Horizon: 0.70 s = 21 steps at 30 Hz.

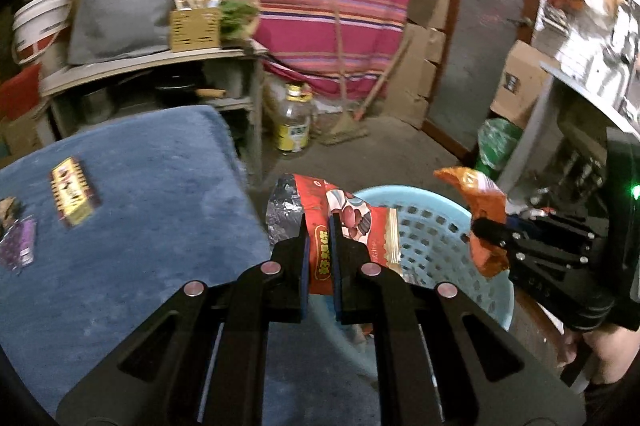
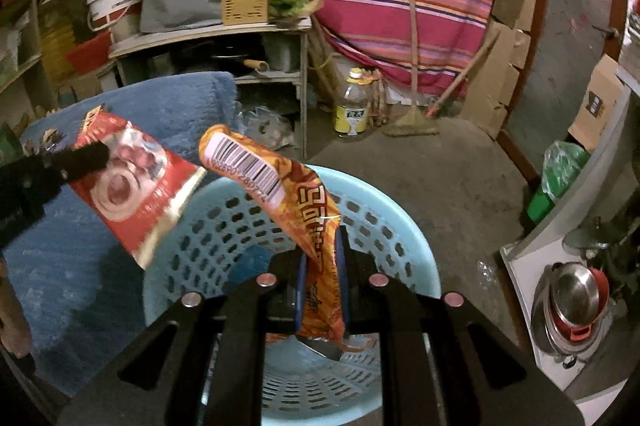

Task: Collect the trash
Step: 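Carry the red bag and orange wrapper over the basket with both grippers, then open both grippers to drop the red bag and wrapper into the basket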

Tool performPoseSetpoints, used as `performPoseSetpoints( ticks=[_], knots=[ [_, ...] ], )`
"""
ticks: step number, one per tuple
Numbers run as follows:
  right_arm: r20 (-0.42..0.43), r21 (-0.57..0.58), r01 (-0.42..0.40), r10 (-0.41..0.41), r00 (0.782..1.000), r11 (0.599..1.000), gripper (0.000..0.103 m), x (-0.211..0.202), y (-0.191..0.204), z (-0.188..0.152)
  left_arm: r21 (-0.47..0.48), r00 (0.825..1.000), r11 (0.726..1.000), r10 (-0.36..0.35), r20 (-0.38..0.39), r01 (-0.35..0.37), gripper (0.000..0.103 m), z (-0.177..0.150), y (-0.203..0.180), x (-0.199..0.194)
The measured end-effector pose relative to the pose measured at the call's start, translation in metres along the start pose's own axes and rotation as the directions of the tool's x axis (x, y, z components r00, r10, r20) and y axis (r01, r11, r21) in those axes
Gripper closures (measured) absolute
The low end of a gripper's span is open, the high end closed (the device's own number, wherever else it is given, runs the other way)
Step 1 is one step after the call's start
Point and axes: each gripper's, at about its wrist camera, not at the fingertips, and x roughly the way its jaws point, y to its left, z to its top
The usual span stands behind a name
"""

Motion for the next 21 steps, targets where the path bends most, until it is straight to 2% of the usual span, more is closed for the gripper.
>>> performPoseSetpoints(
  ticks=[5, 6, 7, 9, 14, 16, 18, 21],
  knots=[
    [-0.011, 0.059, -0.002, 0.002, 1.000, 0.998, 0.089, 0.002, -0.021, -0.009, 0.022, 0.999, 0.999, -0.029, -0.034, 0.030, 0.093, -0.007, -0.015, 0.018],
    [-0.014, 0.065, -0.002, 0.003, 1.000, 0.998, 0.089, 0.003, -0.023, -0.010, 0.024, 0.999, 0.999, -0.032, -0.039, 0.033, 0.085, -0.007, -0.017, 0.019],
    [-0.016, 0.068, -0.003, 0.004, 1.000, 0.998, 0.089, 0.005, -0.025, -0.011, 0.025, 0.998, 0.999, -0.036, -0.050, 0.038, 0.066, -0.009, -0.017, 0.022],
    [-0.019, 0.069, -0.006, 0.008, 1.000, 0.998, 0.089, 0.006, -0.024, -0.012, 0.018, 0.999, 0.999, -0.029, -0.047, 0.029, 0.047, -0.011, -0.014, 0.020],
    [-0.020, 0.064, -0.016, 0.018, 1.000, 0.998, 0.089, 0.009, -0.016, -0.010, -0.021, 1.000, 1.000, 0.008, -0.022, -0.008, 0.033, -0.014, 0.005, 0.005],
    [-0.027, 0.069, -0.023, 0.025, 0.999, 0.997, 0.089, 0.010, -0.012, -0.011, -0.035, 0.998, 0.998, 0.055, 0.003, -0.055, 0.018, -0.015, 0.015, -0.005],
    [-0.045, 0.075, -0.025, 0.029, 0.999, 0.997, 0.088, 0.016, -0.008, -0.011, -0.045, 0.994, 0.994, 0.106, 0.026, -0.104, 0.012, -0.016, 0.025, -0.015],
    [-0.068, 0.091, -0.019, 0.026, 0.997, 0.996, 0.088, 0.025, -0.004, -0.015, -0.041, 0.987, 0.988, 0.154, 0.043, -0.152, 0.010, -0.019, 0.042, -0.030]
  ],
)
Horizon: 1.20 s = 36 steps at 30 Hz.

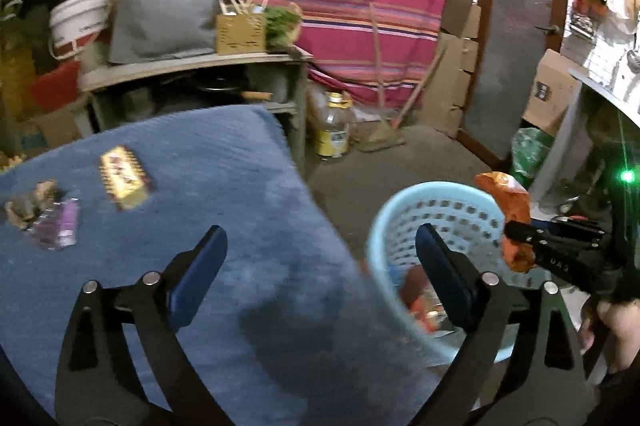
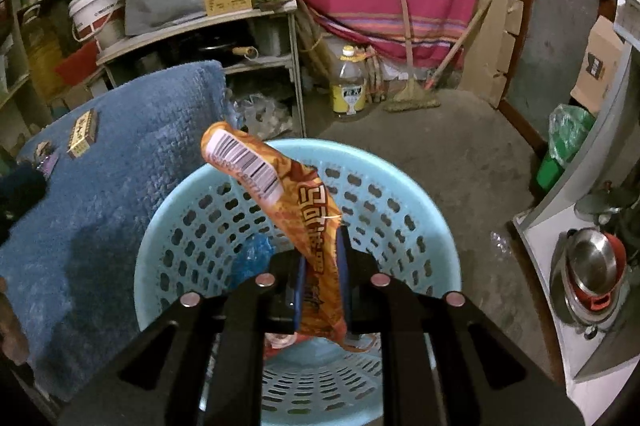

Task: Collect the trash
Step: 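Open both grippers to drop the red bag and wrapper into the basket, then move both open grippers back over the table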

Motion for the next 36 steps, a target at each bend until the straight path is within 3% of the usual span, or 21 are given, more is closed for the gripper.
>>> performPoseSetpoints(
  ticks=[1, 4, 7, 10, 15, 20, 28, 36],
  knots=[
    [-0.008, 0.004, 0.002, -0.002, 1.000, 1.000, 0.084, 0.002, 0.000, -0.001, 0.002, 1.000, 1.000, 0.020, 0.003, -0.020, 0.010, -0.001, 0.008, -0.004],
    [-0.019, 0.014, 0.028, -0.027, 0.999, 1.000, 0.042, 0.007, 0.003, -0.005, -0.005, 0.998, 0.998, 0.057, 0.014, -0.057, 0.008, -0.001, 0.030, -0.015],
    [-0.027, 0.024, 0.041, -0.040, 0.999, 0.999, 0.039, 0.010, 0.004, -0.009, -0.022, 0.996, 0.996, 0.086, 0.021, -0.086, 0.006, -0.002, 0.052, -0.027],
    [-0.025, 0.042, 0.051, -0.050, 0.998, 0.998, 0.028, 0.010, 0.005, -0.013, -0.025, 0.994, 0.994, 0.110, 0.022, -0.109, 0.006, -0.004, 0.070, -0.036],
    [0.018, 0.041, 0.062, -0.063, 0.998, 0.997, 0.018, -0.001, 0.025, -0.012, -0.037, 0.986, 0.986, 0.163, 0.032, -0.161, 0.006, -0.009, 0.105, -0.052],
    [0.087, 0.001, 0.031, -0.031, 0.996, 1.000, 0.018, -0.014, 0.064, -0.002, -0.088, 0.973, 0.970, 0.228, 0.031, -0.225, 0.006, -0.017, 0.152, -0.066],
    [0.175, -0.067, -0.050, 0.061, 0.983, 0.996, 0.017, -0.025, 0.151, 0.018, -0.112, 0.926, 0.923, 0.375, 0.053, -0.367, 0.005, -0.028, 0.222, -0.093],
    [0.189, -0.174, -0.094, 0.127, 0.974, 0.980, 0.011, -0.012, 0.240, 0.026, -0.189, 0.892, 0.883, 0.448, 0.057, -0.431, 0.005, -0.022, 0.289, -0.105]
  ],
)
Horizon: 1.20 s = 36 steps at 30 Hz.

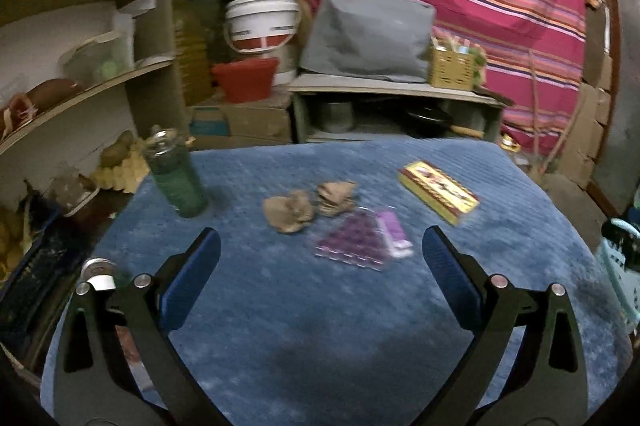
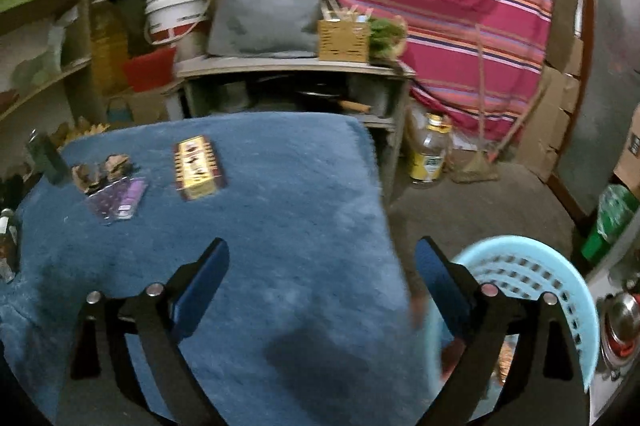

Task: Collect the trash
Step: 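Move both open grippers back over the table, then grasp the crumpled brown paper with the left gripper while the right gripper grasps the clear purple tray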

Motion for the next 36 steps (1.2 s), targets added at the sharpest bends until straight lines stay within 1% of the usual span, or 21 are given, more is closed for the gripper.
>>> performPoseSetpoints(
  ticks=[5, 8, 13, 18, 24, 27, 29, 30, 34, 35, 36],
  knots=[
    [-0.005, -0.035, -0.047, 0.046, 0.999, 0.998, 0.011, 0.020, 0.038, 0.011, -0.056, 0.999, 0.998, 0.036, -0.019, -0.037, 0.005, 0.008, 0.032, 0.026],
    [-0.006, -0.052, -0.088, 0.087, 0.996, 0.995, 0.011, 0.034, 0.062, 0.021, -0.069, 0.998, 0.996, 0.062, -0.033, -0.064, 0.005, 0.010, 0.044, 0.041],
    [0.003, -0.080, -0.125, 0.126, 0.992, 0.989, 0.011, 0.056, 0.093, 0.038, -0.089, 0.994, 0.991, 0.099, -0.053, -0.104, 0.005, 0.007, 0.060, 0.063],
    [0.019, -0.122, -0.145, 0.148, 0.989, 0.982, 0.011, 0.073, 0.125, 0.053, -0.122, 0.990, 0.985, 0.112, -0.085, -0.122, 0.005, 0.003, 0.075, 0.084],
    [0.008, -0.139, -0.156, 0.159, 0.987, 0.978, 0.011, 0.097, 0.143, 0.062, -0.133, 0.984, 0.982, 0.113, -0.137, -0.132, 0.005, -0.002, 0.083, 0.113],
    [-0.002, -0.144, -0.158, 0.159, 0.987, 0.977, 0.011, 0.107, 0.147, 0.062, -0.138, 0.983, 0.983, 0.096, -0.155, -0.118, 0.006, -0.001, 0.083, 0.125],
    [-0.007, -0.146, -0.156, 0.156, 0.988, 0.977, 0.011, 0.112, 0.148, 0.062, -0.140, 0.985, 0.986, 0.069, -0.160, -0.092, 0.005, 0.003, 0.079, 0.132],
    [-0.012, -0.145, -0.158, 0.158, 0.987, 0.977, 0.011, 0.116, 0.149, 0.062, -0.133, 0.985, 0.988, 0.053, -0.161, -0.075, 0.006, 0.006, 0.075, 0.136],
    [-0.024, -0.140, -0.157, 0.155, 0.988, 0.978, 0.011, 0.125, 0.148, 0.065, -0.072, 0.985, 0.996, 0.040, -0.168, -0.053, 0.006, 0.013, 0.056, 0.152],
    [-0.029, -0.138, -0.158, 0.155, 0.987, 0.978, 0.011, 0.128, 0.148, 0.066, -0.063, 0.984, 0.997, 0.028, -0.178, -0.040, 0.007, 0.013, 0.052, 0.157],
    [-0.033, -0.138, -0.159, 0.156, 0.987, 0.978, 0.011, 0.129, 0.148, 0.066, -0.056, 0.982, 0.998, 0.011, -0.191, -0.022, 0.014, 0.012, 0.049, 0.163]
  ],
)
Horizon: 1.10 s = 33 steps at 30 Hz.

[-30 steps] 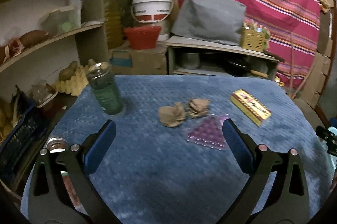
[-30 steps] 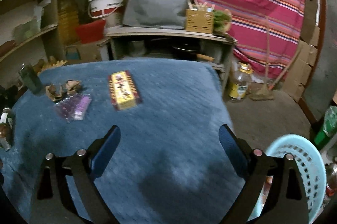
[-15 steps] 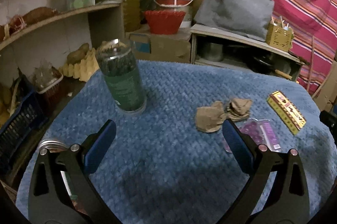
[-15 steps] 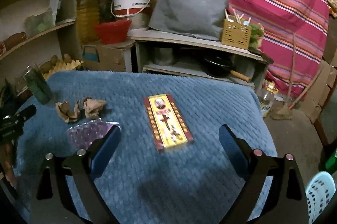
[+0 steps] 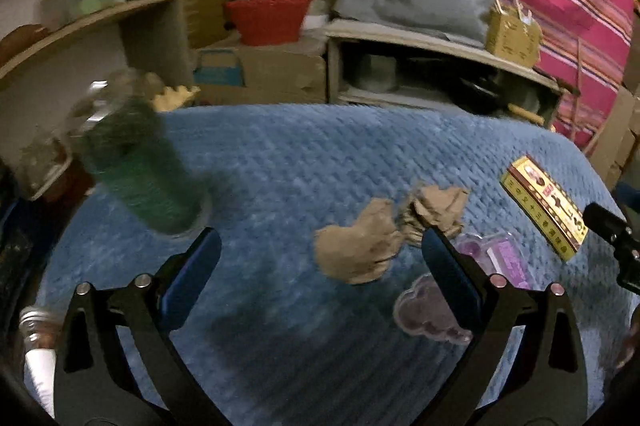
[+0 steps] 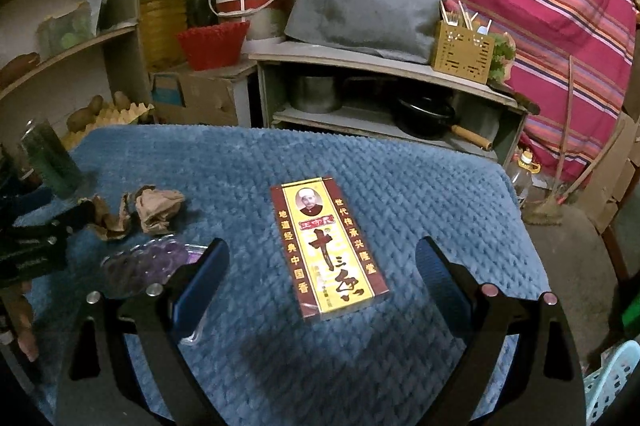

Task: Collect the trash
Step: 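Grasp the crumpled brown paper with the left gripper while the right gripper grasps the clear purple tray, then carry the brown paper and clear tray over the basket with both grippers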

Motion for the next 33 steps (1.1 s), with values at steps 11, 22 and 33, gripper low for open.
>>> performPoseSetpoints(
  ticks=[11, 22, 33],
  knots=[
    [-0.034, -0.061, -0.027, 0.025, 0.999, 0.998, 0.011, 0.018, 0.027, 0.002, -0.040, 0.999, 0.998, -0.049, -0.016, 0.049, 0.068, -0.004, 0.017, 0.004],
    [-0.055, -0.165, -0.099, 0.091, 0.994, 0.981, 0.011, 0.037, 0.104, 0.010, -0.058, 0.991, 0.990, 0.129, 0.047, -0.126, 0.068, -0.005, 0.049, -0.018],
    [-0.126, -0.243, -0.129, 0.101, 0.987, 0.961, 0.041, 0.065, 0.145, 0.015, -0.123, 0.990, 0.985, 0.128, 0.066, -0.119, 0.068, -0.006, 0.061, -0.026]
  ],
)
